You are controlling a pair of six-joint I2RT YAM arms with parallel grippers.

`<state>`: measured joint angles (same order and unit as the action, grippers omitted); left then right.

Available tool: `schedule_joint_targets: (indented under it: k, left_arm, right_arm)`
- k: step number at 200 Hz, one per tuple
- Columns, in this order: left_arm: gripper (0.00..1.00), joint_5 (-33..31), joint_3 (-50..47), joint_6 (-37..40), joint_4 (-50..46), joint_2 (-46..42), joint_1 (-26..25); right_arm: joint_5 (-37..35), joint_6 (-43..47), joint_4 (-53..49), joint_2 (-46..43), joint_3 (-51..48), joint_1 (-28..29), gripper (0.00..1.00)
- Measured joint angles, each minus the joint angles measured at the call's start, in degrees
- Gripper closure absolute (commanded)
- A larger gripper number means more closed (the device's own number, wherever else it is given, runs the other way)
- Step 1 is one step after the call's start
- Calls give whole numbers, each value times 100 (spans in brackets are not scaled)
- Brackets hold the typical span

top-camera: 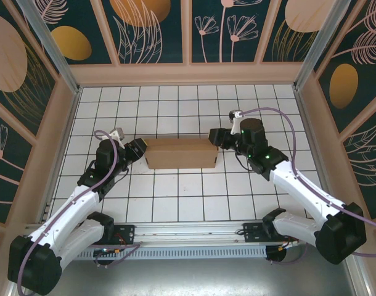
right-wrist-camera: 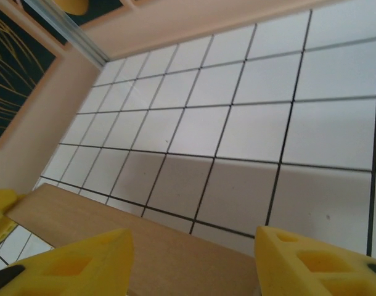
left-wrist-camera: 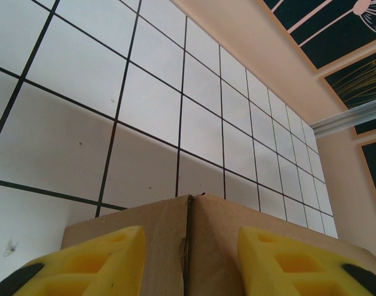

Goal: Fold the paper box

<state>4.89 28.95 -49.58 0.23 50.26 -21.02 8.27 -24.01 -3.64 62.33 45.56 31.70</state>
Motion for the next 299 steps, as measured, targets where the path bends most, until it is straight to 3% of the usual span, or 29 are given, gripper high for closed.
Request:
schedule_joint_targets:
  k: [78,155,223,255,299]
  left_arm:
    - [56,50,-179,-26,76,-9,0]
    - [56,214,-940,-610,1248,-37,11]
    - [63,251,-1296,-944,2155,142,11]
    - [65,282,-1311,-968,2343,243,24]
    - [64,348,-1307,-942,2378,243,37]
  right_arm:
    - [-160,-343,411,-118,-911,68,55]
    - [-424,-824,1305,-240,-1578,247,57]
    - [-678,-1740,2857,-273,-2457,387,71]
    - [-680,-1897,3115,-271,-2570,387,75]
    - [-503,-1788,3014,-271,-2485,310,72]
